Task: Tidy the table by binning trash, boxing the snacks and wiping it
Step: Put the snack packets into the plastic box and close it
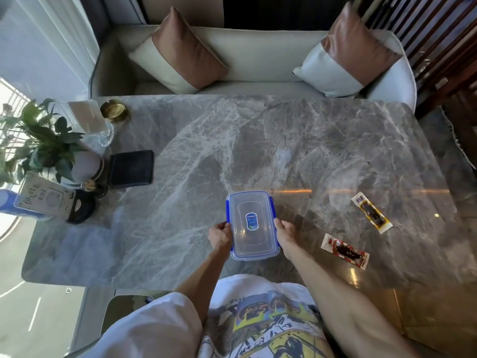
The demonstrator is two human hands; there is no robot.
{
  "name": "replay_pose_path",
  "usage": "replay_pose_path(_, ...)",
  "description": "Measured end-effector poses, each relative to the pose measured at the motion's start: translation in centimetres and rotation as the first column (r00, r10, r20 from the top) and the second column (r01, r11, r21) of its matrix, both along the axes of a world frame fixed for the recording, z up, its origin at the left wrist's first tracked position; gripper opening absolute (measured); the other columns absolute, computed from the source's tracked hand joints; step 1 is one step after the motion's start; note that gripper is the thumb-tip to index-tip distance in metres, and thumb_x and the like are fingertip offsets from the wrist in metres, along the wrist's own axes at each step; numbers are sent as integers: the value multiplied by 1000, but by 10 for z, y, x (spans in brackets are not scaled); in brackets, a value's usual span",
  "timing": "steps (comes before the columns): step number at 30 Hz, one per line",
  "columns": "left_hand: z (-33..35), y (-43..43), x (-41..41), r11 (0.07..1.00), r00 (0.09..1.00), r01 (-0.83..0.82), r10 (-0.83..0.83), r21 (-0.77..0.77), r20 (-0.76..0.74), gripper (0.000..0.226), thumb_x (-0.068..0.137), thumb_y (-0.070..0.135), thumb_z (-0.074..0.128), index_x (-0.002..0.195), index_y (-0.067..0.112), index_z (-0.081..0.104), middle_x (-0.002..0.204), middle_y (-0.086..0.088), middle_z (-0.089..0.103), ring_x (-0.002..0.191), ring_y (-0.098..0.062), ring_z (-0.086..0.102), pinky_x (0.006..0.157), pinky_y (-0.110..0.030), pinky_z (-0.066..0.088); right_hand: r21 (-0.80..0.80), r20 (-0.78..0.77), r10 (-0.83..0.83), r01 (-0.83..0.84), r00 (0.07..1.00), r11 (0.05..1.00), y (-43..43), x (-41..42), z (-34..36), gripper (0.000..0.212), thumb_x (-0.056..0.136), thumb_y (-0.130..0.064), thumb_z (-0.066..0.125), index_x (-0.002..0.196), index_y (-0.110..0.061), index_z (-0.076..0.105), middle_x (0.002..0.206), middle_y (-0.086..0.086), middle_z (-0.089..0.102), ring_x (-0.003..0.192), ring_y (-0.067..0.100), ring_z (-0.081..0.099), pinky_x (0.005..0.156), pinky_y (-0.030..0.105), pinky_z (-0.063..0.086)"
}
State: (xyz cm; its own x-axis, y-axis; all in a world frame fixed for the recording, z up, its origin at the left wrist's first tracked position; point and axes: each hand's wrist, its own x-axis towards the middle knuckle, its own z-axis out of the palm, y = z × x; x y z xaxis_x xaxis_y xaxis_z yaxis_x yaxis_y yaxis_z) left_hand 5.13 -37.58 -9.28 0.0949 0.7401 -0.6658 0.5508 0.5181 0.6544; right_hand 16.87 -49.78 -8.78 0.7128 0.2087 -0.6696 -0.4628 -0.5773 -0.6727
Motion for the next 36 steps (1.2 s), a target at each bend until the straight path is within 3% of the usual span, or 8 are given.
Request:
replay_pose_path(6,-15,-3,-12,990,991,-136,136,31,-6,25,88,1,44,77,11,64,82,-16,63,80,-25,56,73,-31,39,-53,-1,-39,39,999,998,0,-10,-16,29,103,-19,36,109,-2,59,108,8,62,95,20,55,87,32,43)
replay_pose_path(13,-30,-19,-33,995,994,91,-88,36,-72,45,96,16,41,141,16,42,132,-18,58,119,-35,55,106,-45,39,68,-148,57,-48,987,997,10,-18,-17,76,91,-66,31,148,-15,32,152,8,35,139,25,36,115,38,29)
replay_pose_path(16,-14,-20,-23,993,983,111,-105,27,-153,48,102,25,30,149,21,30,149,-16,41,136,-37,36,113,-45,26,174,-126,161,-138,979,975,19,-22,-4,56,102,-42,26,152,-16,17,160,0,16,147,16,17,119,33,14)
replay_pose_path(19,8,-11,-5,956,953,253,-219,151,-209,49,101,33,32,148,18,30,149,-16,40,137,-34,35,113,-42,24,278,-116,50,-16,992,960,14,-6,2,48,99,-32,44,143,-13,39,145,4,45,131,19,46,103,30,43)
replay_pose_path(24,21,32,49,601,636,760,-610,247,-472,63,93,37,48,150,22,24,154,-7,30,141,-31,26,116,-45,20,374,-67,-203,214,977,903,-20,46,28,23,90,-23,64,107,-9,61,77,3,76,61,16,71,48,25,56)
replay_pose_path(29,13,68,46,321,293,946,-797,40,-528,46,91,19,50,136,23,46,138,-11,52,126,-32,51,100,-40,44,246,-11,-345,337,938,909,-92,73,23,15,89,-27,65,95,-14,60,88,14,71,53,11,69,41,22,51)
replay_pose_path(33,17,67,4,539,485,837,-655,92,-580,39,82,7,51,120,16,56,125,-17,59,114,-38,58,90,-41,47,147,17,-368,362,930,921,-133,62,9,19,94,-14,57,105,2,55,54,-5,67,38,2,59,32,16,42)
replay_pose_path(36,19,54,-33,741,700,654,-515,154,-495,35,77,-2,53,112,1,57,115,-26,62,107,-42,58,85,-43,47,77,-8,-305,304,952,949,-131,47,-9,26,94,-22,58,111,-1,56,68,1,66,41,5,61,33,17,40)
